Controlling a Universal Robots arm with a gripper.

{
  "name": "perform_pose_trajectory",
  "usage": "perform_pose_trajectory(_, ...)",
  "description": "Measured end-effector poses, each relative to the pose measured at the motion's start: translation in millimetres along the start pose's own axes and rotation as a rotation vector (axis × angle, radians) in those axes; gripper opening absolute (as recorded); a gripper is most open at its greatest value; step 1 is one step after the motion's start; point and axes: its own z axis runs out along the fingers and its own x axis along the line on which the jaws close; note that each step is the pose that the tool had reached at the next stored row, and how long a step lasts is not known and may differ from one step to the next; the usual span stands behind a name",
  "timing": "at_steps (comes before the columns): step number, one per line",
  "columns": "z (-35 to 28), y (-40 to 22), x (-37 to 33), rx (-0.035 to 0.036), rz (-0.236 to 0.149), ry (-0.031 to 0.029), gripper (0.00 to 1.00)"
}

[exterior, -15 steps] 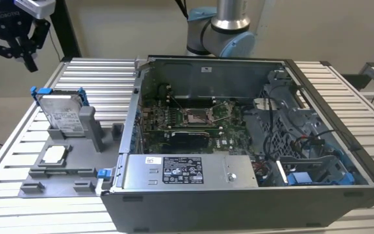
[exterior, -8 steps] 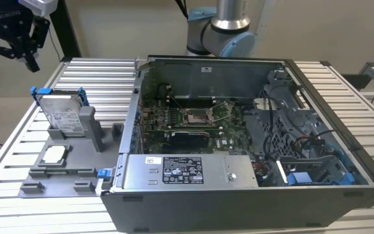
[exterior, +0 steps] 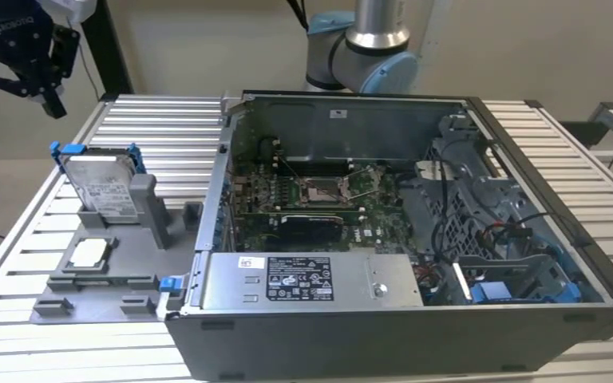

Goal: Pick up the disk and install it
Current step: 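Pick up the disk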

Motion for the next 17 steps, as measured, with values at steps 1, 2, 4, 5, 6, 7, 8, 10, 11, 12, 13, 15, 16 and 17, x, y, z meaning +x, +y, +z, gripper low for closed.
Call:
perform_pose_trajectory(1,0.0,0.0,0.0,0.0009,-0.012,0.0003,0.00)
perform_pose_trajectory(2,0.0,0.0,0.0,0.0019,-0.024,0.0007,0.00)
perform_pose_trajectory(4,0.0,0.0,0.0,0.0038,-0.048,0.0013,0.00)
perform_pose_trajectory(5,0.0,0.0,0.0,0.0046,-0.060,0.0018,0.00)
perform_pose_trajectory(6,0.0,0.0,0.0,0.0054,-0.072,0.0024,0.00)
perform_pose_trajectory(7,-0.1,0.0,0.0,0.0061,-0.084,0.0031,0.00)
perform_pose_trajectory(8,-0.1,0.0,0.0,0.0067,-0.097,0.0039,0.00)
perform_pose_trajectory(10,0.0,0.0,0.0,0.0079,-0.121,0.0051,0.00)
perform_pose_trajectory(11,0.0,0.0,0.0,0.0082,-0.133,0.0057,0.00)
perform_pose_trajectory(12,0.0,0.0,0.0,0.0085,-0.147,0.0062,0.00)
perform_pose_trajectory(13,0.1,0.0,0.0,0.0088,-0.161,0.0064,0.00)
perform_pose_trajectory(15,0.2,0.0,0.0,0.0091,-0.195,0.0064,0.00)
perform_pose_trajectory(16,0.2,0.0,-0.1,0.0093,-0.213,0.0062,0.00)
perform_pose_trajectory(17,0.3,0.0,-0.1,0.0095,-0.231,0.0059,0.00)
